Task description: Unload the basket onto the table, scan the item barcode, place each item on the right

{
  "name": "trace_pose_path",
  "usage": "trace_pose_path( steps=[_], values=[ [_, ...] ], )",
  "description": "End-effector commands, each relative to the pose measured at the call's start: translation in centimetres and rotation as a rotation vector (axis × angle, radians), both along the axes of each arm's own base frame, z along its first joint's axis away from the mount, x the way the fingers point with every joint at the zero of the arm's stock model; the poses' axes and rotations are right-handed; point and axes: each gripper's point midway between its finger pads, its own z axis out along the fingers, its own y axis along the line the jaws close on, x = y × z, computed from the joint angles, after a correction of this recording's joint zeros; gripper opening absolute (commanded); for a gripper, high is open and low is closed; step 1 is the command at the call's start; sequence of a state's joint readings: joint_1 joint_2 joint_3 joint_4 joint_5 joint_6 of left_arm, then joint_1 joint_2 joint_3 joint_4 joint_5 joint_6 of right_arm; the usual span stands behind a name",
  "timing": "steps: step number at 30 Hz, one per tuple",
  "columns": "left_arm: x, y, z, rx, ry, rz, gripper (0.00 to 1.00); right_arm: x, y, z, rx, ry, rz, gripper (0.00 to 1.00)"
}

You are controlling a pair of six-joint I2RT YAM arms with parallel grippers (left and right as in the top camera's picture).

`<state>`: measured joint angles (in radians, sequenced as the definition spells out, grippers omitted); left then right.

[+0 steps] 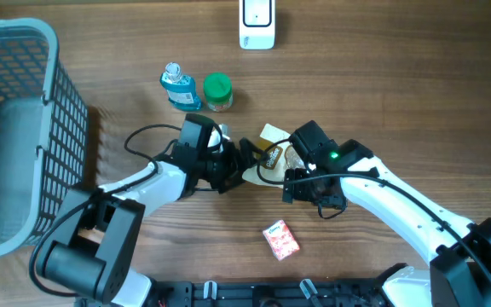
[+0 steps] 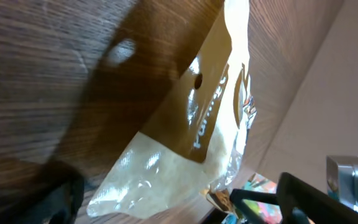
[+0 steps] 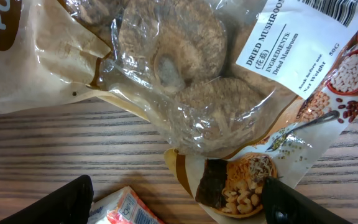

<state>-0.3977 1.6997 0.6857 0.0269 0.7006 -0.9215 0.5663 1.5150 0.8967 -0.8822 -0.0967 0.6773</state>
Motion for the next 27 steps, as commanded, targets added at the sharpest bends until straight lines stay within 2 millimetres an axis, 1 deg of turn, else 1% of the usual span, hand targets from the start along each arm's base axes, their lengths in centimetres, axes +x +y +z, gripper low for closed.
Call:
trace_pose_path(
  steps=[1, 3, 4, 5, 6, 7, 16, 19, 21, 22, 24, 26, 27],
  values=[
    [-0.8, 0.7, -2.8, 0.057, 0.094, 0.045, 0.56, 0.1, 0.0, 0.0, -0.011, -0.001, -0.002, 0.87],
    [-0.9, 0.8, -3.6, 0.062, 0.137, 0.067, 0.19, 0.1, -0.1, 0.0, -0.013, 0.001, -0.002, 0.87],
    [-1.0, 0.8, -3.9, 0.063, 0.147, 0.070, 0.15, 0.0, -0.1, 0.0, -0.014, 0.003, -0.002, 0.87],
    [-1.0, 0.8, -4.2, 0.066, 0.151, 0.071, 0.17, 0.0, -0.1, 0.0, -0.015, 0.005, -0.002, 0.87],
    [-1.0, 0.8, -4.5, 0.068, 0.155, 0.071, 0.14, -0.1, -0.2, 0.0, -0.016, 0.007, -0.002, 0.87],
    [-1.0, 0.9, -4.6, 0.069, 0.156, 0.072, 0.05, -0.1, -0.2, 0.0, -0.017, 0.008, -0.002, 0.87],
    [-0.1, 0.7, -4.3, 0.059, 0.111, 0.079, 0.04, -0.2, -0.2, 0.0, -0.019, 0.011, -0.002, 0.88],
    [-0.2, -0.2, -3.4, -0.002, 0.110, 0.052, 0.04, -0.2, -0.2, 0.0, -0.019, 0.010, -0.002, 0.88],
    [0.4, -0.6, -2.8, -0.031, 0.088, 0.053, 0.04, -0.2, -0.2, 0.0, -0.019, 0.011, -0.001, 0.90],
    [0.3, -0.7, -2.7, -0.038, 0.088, 0.048, 0.25, -0.2, -0.2, 0.0, -0.019, 0.011, -0.001, 0.90],
    [-0.1, -1.3, -2.0, -0.085, 0.092, 0.011, 0.79, -0.1, -0.2, 0.0, -0.019, 0.010, -0.001, 0.91],
    [-0.3, -2.2, -0.8, -0.154, 0.075, -0.036, 0.88, -0.1, -0.2, 0.0, -0.018, 0.010, -0.002, 0.89],
    [-0.1, -2.5, -0.2, -0.179, 0.053, -0.051, 0.99, -0.2, -0.2, 0.0, -0.019, 0.010, -0.001, 0.85]
  ],
)
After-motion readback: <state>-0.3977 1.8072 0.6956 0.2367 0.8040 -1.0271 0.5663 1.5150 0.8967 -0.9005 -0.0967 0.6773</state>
